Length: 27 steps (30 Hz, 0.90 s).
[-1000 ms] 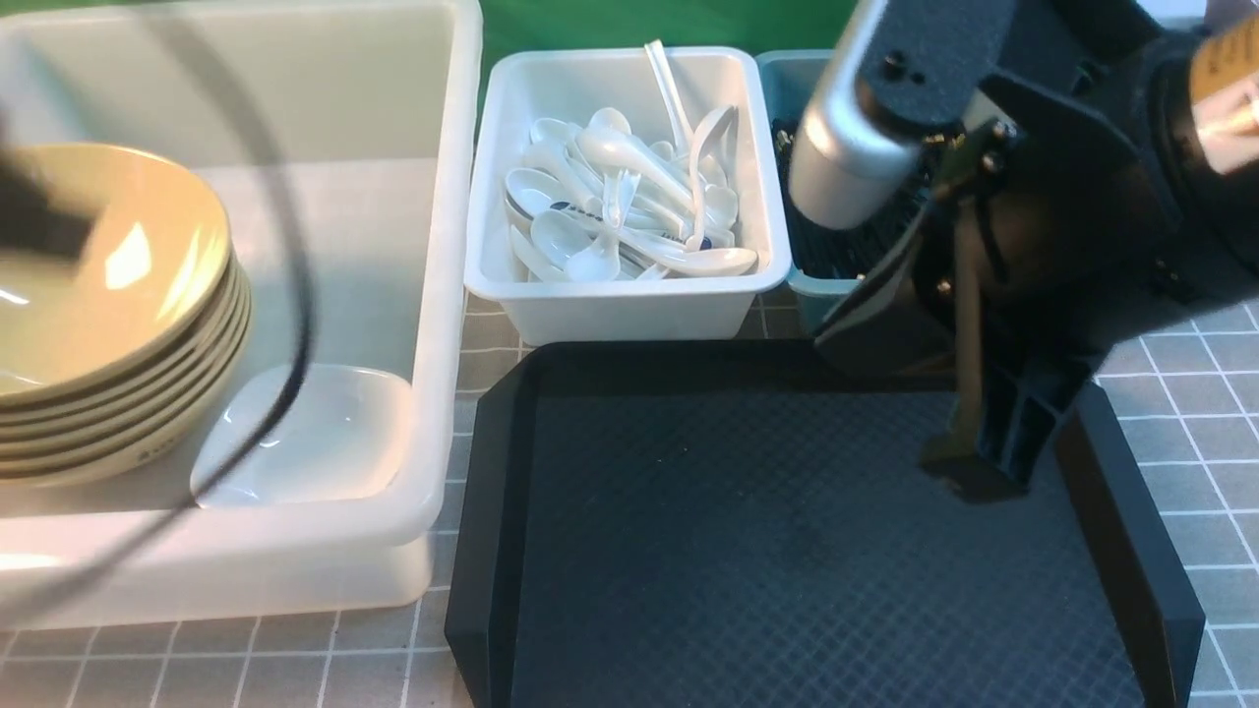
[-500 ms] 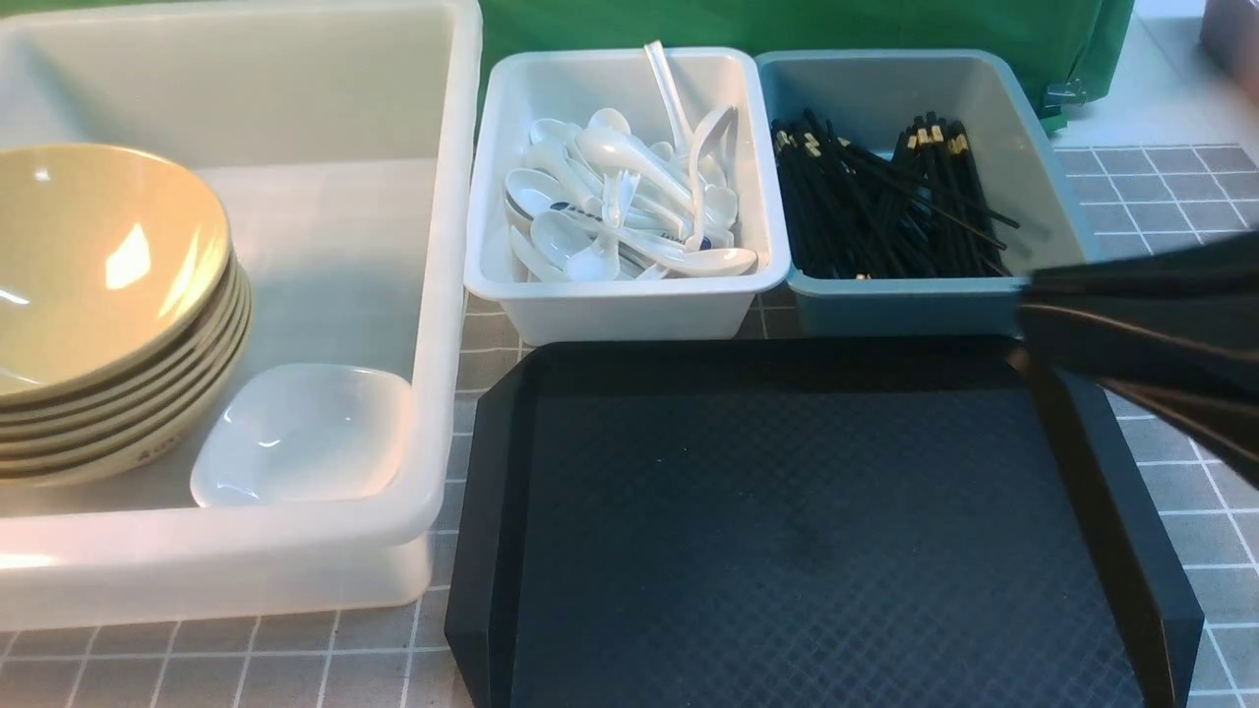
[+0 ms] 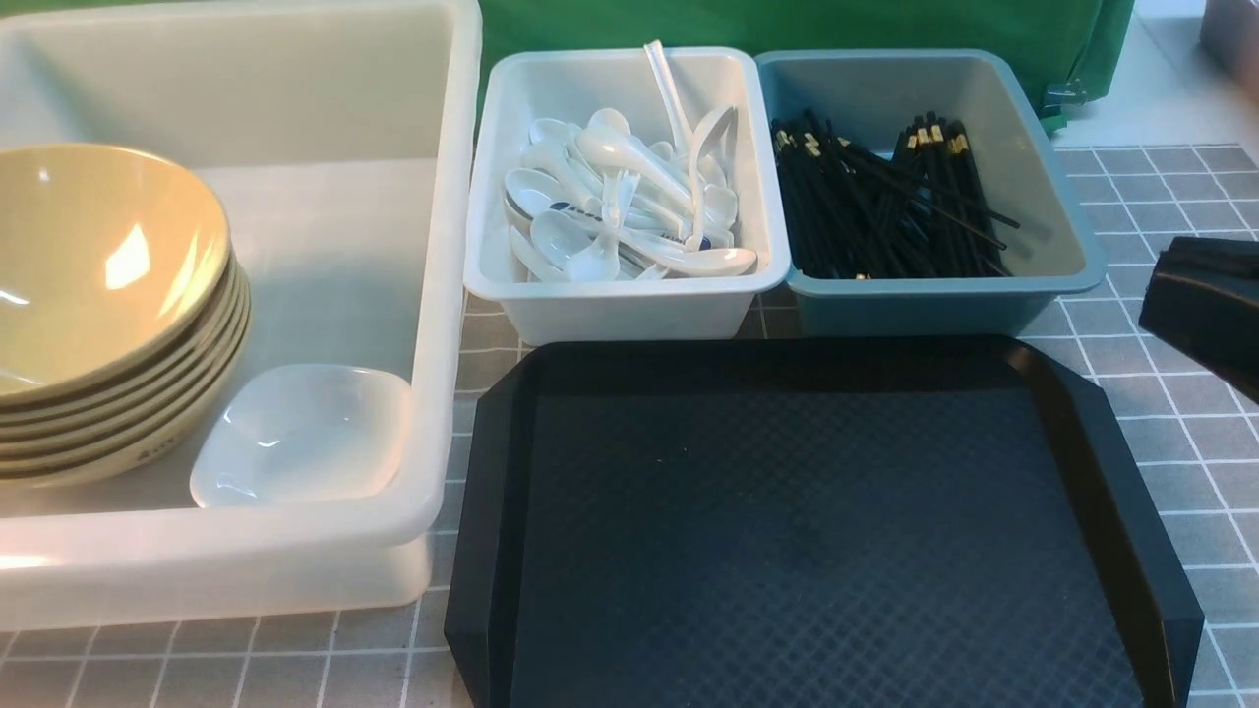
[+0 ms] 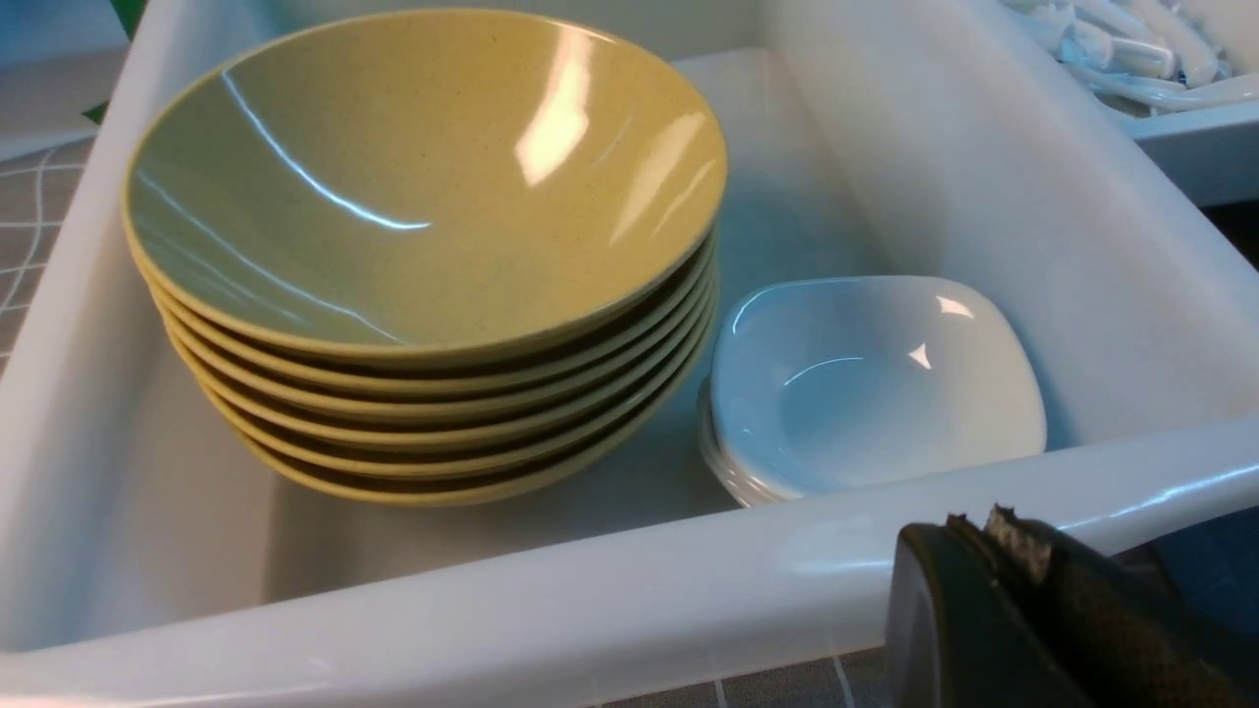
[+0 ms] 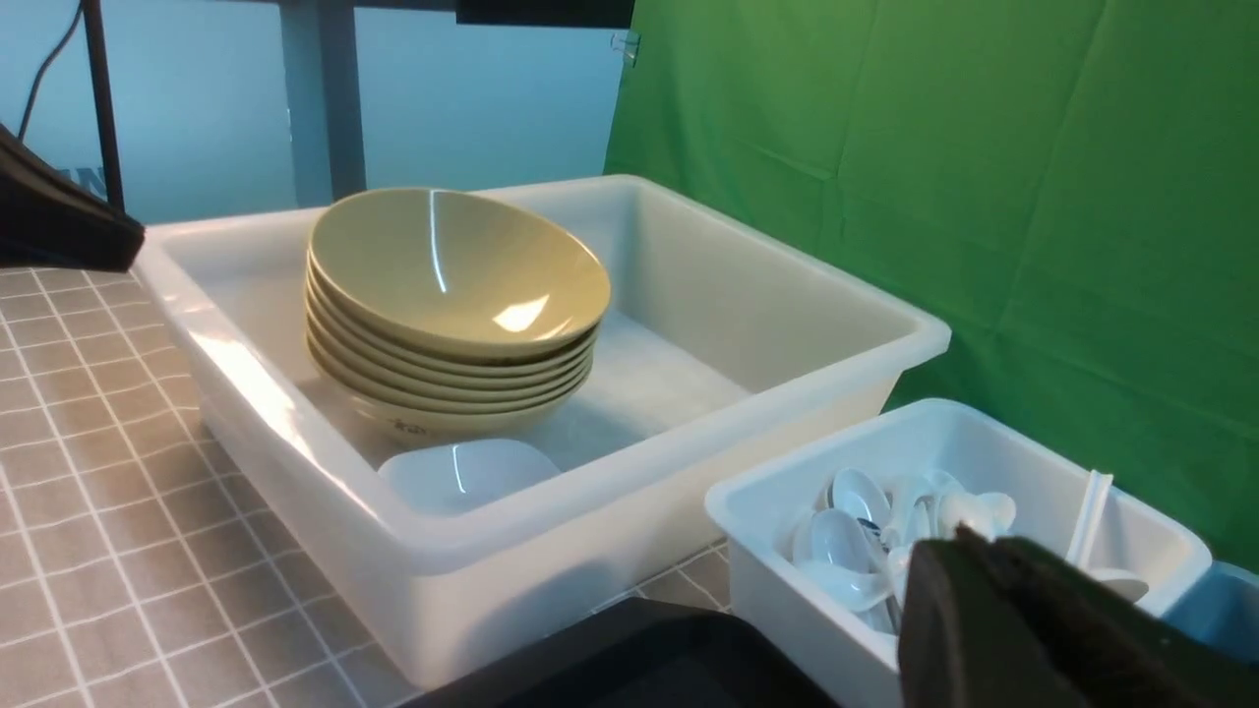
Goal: On grey table put chopsticks spoon bowls plates into blue grey white boxes.
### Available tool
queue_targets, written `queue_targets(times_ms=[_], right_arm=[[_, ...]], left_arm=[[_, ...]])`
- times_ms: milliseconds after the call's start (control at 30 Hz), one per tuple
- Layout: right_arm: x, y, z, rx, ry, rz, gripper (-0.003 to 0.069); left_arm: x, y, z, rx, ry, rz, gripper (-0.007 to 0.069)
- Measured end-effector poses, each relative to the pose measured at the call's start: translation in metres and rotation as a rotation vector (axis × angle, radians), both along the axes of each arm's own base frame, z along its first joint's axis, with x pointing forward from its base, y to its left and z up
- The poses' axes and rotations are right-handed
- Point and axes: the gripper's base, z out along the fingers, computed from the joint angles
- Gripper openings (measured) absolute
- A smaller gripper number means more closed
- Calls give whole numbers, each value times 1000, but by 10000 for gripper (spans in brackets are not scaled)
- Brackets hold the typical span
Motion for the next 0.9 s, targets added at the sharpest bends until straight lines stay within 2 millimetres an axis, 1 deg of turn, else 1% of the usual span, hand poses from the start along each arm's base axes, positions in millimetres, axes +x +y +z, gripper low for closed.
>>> queue_targets(times_ms=[267,333,433,533,567,600,667,700,733,767,800,867,900], right_arm=[[0,0,-1,2,-2,-2,59],[1,0,-6,8,-8,-6,60],[0,-4,-22,34,-36,-30,55],[-6,-24,-44,125,-133,-138,50],[-6,-25,-45,131,-137,-147,50],[-7,-35,-58,161,-159,-217,50],[-8,-48,-78,187,-148,-331,50],[-7,-50,-83,184,-141,-356,50],[-8,-59,-99,205,-116,-442,50],[-9,-64,-108,215,-98,-503,50],[-10,-69,-121,235,-59,-563,50],[-18,-79,-143,245,-26,-682,50],[-17,-80,-145,242,-15,-693,50]], left_arm=[[0,0,0,-1,-1,0,-11],[0,0,0,-1,-1,0,-11],[0,0,0,-1,-1,0,-11],[0,0,0,-1,-1,0,-11],[0,0,0,-1,-1,0,-11],[0,0,0,-1,-1,0,-11],[0,0,0,-1,-1,0,-11],[0,0,0,-2,-1,1,-11],[0,0,0,-3,-1,1,-11],[0,0,0,-3,-1,1,-11],[0,0,0,-3,-1,1,-11],[0,0,0,-3,-1,1,-11],[0,0,0,-3,-1,1,-11]])
